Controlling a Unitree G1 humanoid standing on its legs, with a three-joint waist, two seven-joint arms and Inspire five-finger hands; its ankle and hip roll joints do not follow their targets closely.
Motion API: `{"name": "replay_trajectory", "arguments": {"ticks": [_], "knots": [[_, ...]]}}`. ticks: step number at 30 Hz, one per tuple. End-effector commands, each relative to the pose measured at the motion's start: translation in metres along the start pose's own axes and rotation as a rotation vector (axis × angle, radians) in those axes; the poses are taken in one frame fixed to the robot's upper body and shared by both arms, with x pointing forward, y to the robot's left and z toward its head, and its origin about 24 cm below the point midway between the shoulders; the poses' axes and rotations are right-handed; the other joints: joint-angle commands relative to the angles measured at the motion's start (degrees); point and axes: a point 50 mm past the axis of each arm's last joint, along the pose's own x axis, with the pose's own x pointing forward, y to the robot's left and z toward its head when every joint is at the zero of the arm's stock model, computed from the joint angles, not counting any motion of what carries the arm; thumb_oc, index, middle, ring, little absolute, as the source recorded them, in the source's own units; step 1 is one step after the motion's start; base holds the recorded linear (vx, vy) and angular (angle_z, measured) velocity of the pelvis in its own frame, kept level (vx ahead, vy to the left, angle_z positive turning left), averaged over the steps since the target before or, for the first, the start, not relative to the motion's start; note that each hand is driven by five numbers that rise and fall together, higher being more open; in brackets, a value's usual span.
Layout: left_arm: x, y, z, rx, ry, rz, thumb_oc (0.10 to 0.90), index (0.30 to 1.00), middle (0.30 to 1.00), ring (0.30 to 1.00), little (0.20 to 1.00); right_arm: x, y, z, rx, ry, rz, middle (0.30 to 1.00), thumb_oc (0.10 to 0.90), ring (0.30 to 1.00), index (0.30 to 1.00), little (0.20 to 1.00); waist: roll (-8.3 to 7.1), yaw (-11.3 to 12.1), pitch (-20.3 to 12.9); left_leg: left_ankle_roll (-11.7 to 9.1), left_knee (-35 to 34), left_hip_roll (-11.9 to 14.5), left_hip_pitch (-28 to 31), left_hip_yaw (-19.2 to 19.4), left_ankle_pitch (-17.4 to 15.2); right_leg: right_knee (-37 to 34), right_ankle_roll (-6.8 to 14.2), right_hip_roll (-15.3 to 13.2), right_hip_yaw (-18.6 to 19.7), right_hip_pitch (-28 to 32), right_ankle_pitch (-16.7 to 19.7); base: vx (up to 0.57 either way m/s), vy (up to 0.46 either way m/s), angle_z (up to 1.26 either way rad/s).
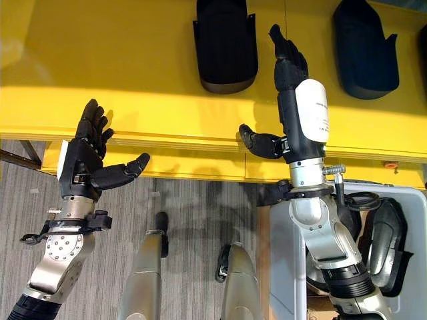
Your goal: Move parts from the plastic box to the shelf.
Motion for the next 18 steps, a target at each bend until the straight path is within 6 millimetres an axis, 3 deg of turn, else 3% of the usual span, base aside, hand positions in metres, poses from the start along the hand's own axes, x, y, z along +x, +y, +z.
{"name": "replay_trajectory", "arguments": {"ticks": [1,5,10,18], "knots": [[0.004,-0.014,0.036,-0.042,-0.230,-0.045,0.900,1.000,1.000,1.000,1.000,0.008,-0.031,0.033,0.044,-0.224,-0.162,1.000,0.900,1.000,1.000,1.000,0.24,-2.5,-7.7,-2.8,1.9,5.9,10.3,-0.6,-11.3,-11.1,0.8,2.2,3.3,2.7,9.1,0.02,-0.017,-0.03],[0.002,-0.014,0.033,-0.050,-0.215,-0.063,0.900,1.000,1.000,1.000,1.000,-0.009,-0.025,0.032,0.184,-0.186,-0.111,1.000,0.900,1.000,1.000,1.000,-0.07,-3.3,-8.9,-3.0,-4.6,6.3,14.9,0.4,-8.7,-16.6,1.5,3.1,3.0,6.5,11.4,0.04,0.003,-0.07],[-0.004,-0.009,0.022,-0.072,-0.157,-0.072,0.900,1.000,1.000,1.000,1.000,-0.040,-0.014,0.012,0.402,-0.001,0.007,1.000,0.900,1.000,1.000,1.000,-0.59,-4.8,-11.7,-3.0,-15.2,6.8,23.9,2.7,-4.7,-26.5,3.1,3.2,3.0,14.4,15.3,0.10,0.033,-0.08],[-0.012,-0.005,0.007,-0.092,-0.087,-0.070,0.900,1.000,1.000,1.000,1.000,-0.074,-0.001,-0.010,0.530,0.215,0.096,1.000,0.900,1.000,1.000,1.000,-0.17,-6.2,-16.7,-2.5,-26.7,6.3,35.2,6.2,-1.8,-38.8,4.9,3.0,4.2,23.6,19.9,0.10,0.063,-0.10]]}}
